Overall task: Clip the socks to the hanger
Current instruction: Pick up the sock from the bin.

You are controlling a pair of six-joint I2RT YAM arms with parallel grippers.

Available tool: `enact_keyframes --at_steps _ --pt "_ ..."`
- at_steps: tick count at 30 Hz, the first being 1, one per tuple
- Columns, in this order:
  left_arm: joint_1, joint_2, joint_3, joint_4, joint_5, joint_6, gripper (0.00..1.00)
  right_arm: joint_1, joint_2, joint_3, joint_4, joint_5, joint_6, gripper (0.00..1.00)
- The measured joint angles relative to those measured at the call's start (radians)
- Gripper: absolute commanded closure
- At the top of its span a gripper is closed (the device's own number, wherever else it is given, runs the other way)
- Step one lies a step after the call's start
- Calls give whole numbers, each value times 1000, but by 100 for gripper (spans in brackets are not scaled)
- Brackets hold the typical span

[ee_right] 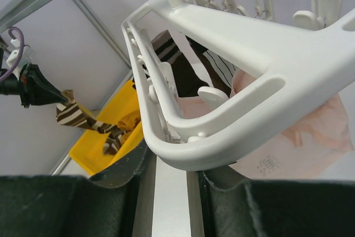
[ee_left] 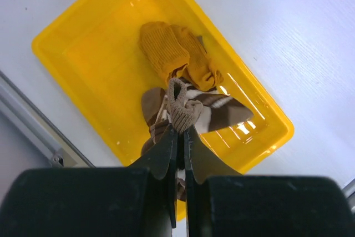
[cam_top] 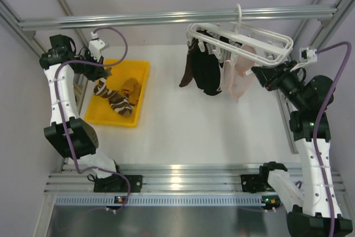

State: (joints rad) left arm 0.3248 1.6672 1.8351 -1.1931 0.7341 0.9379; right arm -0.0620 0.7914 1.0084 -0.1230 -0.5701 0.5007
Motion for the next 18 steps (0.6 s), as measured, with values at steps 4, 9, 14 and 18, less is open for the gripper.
enact_keyframes --at_steps 4,9,14,18 --pt "2 -39 -3 2 -64 -78 100 0 0 0 3 0 2 100" --pt "7 -132 -10 86 -23 -169 100 0 0 0 4 0 11 100" --pt "8 -306 -5 190 93 -250 100 0 0 0 8 0 24 100" --pt "8 -426 -45 285 220 -312 100 0 0 0 12 0 28 100"
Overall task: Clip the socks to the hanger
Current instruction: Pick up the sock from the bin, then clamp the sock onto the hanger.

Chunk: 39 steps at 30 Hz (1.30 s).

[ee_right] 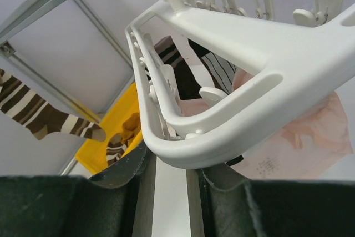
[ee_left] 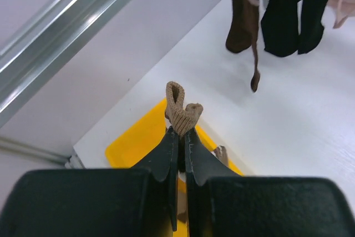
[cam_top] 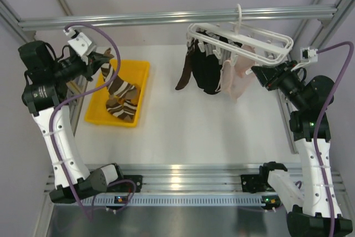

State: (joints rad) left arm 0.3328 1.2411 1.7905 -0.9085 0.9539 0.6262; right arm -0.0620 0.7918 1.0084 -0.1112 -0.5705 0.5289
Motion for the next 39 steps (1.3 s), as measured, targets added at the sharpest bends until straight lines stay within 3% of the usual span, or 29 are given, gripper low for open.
enact_keyframes --at_steps 9,13,18,29,33,39 --pt "-38 -152 -295 142 195 -60 100 0 0 0 14 -4 24 100" --pt "-255 -195 -428 249 138 -111 100 0 -1 -1 16 -11 41 100" --pt "-616 -218 -541 423 -32 -180 100 0 -5 -15 26 -16 60 100" --pt "-1197 -118 -637 818 -544 -162 100 0 -5 -21 39 -26 127 100" --pt "-1327 -25 -643 940 -701 -140 100 0 -6 -21 38 -26 145 100" --pt "-1425 103 -650 1121 -910 -101 100 0 -17 -28 37 -26 157 100"
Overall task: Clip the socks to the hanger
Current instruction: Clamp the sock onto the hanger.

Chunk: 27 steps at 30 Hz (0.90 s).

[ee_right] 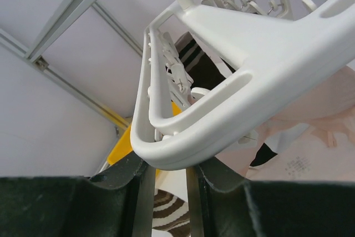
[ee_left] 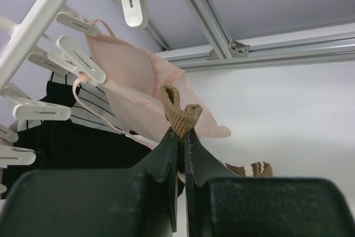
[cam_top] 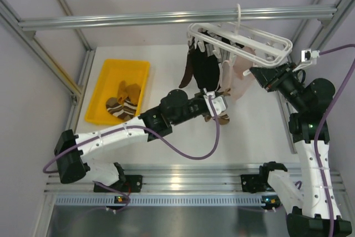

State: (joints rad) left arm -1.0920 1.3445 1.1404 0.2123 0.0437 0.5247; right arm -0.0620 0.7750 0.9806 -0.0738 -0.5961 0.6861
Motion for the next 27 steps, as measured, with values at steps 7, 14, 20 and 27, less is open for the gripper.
enact_keyframes --at_steps 7,14,20,27 --pt "-15 104 6 111 -81 2 100 0 -9 -7 2 0 8 100" --pt "-15 154 78 145 -83 -25 100 0 -16 -23 16 3 17 100" --pt "-15 203 142 155 -86 -41 100 0 -22 -25 20 3 18 100" --pt "-6 250 167 149 -80 -76 100 0 -22 -25 22 2 18 100"
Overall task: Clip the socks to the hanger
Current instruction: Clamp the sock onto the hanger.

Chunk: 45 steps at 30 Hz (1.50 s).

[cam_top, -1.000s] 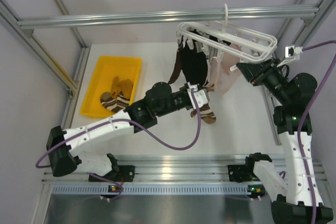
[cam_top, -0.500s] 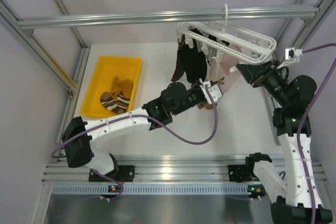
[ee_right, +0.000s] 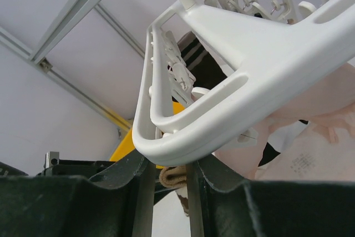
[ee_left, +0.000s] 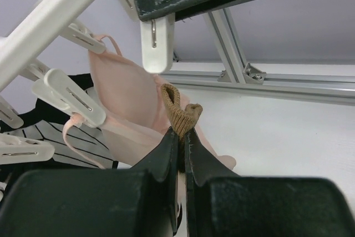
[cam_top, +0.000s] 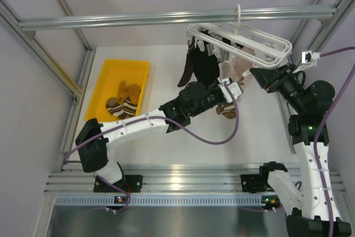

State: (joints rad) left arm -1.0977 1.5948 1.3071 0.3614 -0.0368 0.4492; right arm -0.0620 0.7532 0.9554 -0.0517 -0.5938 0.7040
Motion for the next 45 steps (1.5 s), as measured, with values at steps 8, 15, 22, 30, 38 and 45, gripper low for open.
enact_keyframes --at_steps 8,15,22,30,38,45 --pt "26 25 44 -6 5 -40 100 0 0 0 -1 -2 -5 100" --pt "26 45 68 -10 6 -44 100 0 0 0 -1 -1 -9 100" --pt "26 56 78 -18 9 -51 100 0 0 0 -3 5 -14 100" --pt "26 84 118 -19 14 -55 100 0 0 0 -11 15 -38 100" --pt "42 84 129 -68 85 -114 100 0 0 0 -15 16 -91 100" --pt "161 84 169 -144 267 -290 100 0 -1 0 -4 2 -130 100"
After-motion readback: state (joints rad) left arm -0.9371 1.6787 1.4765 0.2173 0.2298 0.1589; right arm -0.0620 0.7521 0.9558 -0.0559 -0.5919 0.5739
